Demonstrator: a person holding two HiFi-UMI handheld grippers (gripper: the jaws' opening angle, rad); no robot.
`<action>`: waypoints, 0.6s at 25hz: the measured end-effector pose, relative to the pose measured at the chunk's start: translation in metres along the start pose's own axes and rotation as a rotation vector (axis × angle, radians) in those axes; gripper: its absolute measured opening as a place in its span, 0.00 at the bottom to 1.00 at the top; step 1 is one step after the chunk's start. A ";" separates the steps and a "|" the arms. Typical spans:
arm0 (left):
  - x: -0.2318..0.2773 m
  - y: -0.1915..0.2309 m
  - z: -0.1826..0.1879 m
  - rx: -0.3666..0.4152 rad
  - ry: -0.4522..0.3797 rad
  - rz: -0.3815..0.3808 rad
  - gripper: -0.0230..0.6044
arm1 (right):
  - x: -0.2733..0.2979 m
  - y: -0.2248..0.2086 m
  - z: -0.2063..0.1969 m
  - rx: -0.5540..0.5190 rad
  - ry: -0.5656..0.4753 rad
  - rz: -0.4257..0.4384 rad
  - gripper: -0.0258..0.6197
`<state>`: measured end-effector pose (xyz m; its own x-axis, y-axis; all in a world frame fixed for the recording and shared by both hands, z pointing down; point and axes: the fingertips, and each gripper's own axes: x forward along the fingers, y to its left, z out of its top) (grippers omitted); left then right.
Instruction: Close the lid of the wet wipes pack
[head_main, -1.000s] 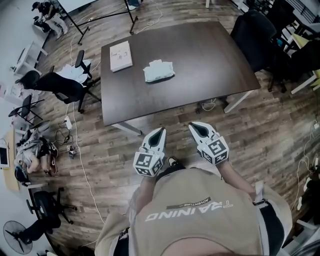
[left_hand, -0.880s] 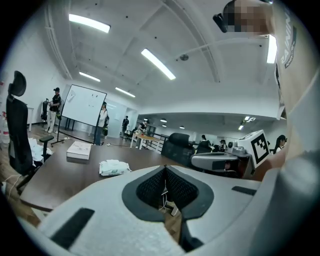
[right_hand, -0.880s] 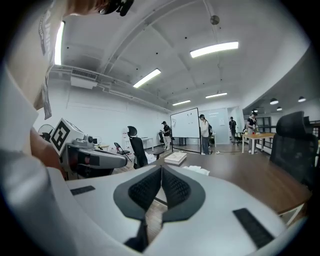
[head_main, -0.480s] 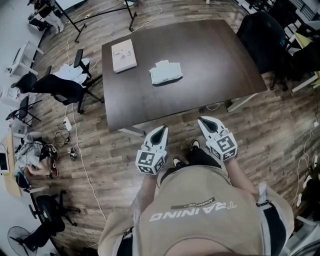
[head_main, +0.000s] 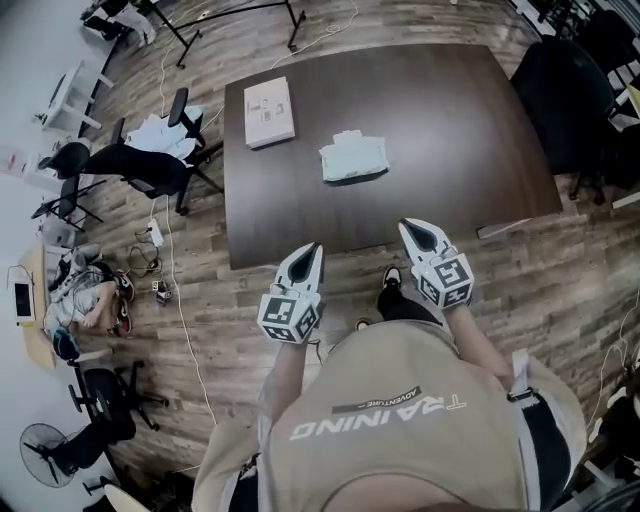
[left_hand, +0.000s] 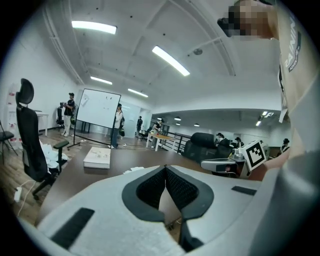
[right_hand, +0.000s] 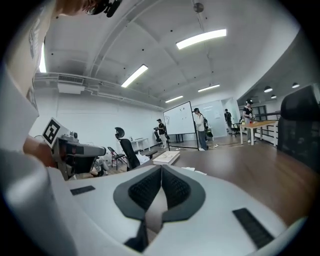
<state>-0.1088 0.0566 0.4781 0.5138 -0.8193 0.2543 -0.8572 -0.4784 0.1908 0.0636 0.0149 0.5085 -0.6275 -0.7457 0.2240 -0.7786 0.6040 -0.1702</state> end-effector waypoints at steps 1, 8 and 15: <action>0.007 0.008 0.005 0.010 0.000 0.015 0.05 | 0.009 -0.008 0.007 -0.001 -0.011 0.007 0.06; 0.064 0.032 0.031 -0.076 -0.062 0.071 0.05 | 0.067 -0.048 0.040 -0.026 -0.035 0.092 0.06; 0.088 0.073 0.036 -0.118 -0.045 0.190 0.05 | 0.108 -0.081 0.027 -0.032 0.034 0.166 0.06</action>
<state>-0.1271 -0.0618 0.4798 0.3397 -0.9055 0.2543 -0.9269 -0.2764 0.2539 0.0589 -0.1222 0.5209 -0.7461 -0.6257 0.2275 -0.6636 0.7268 -0.1771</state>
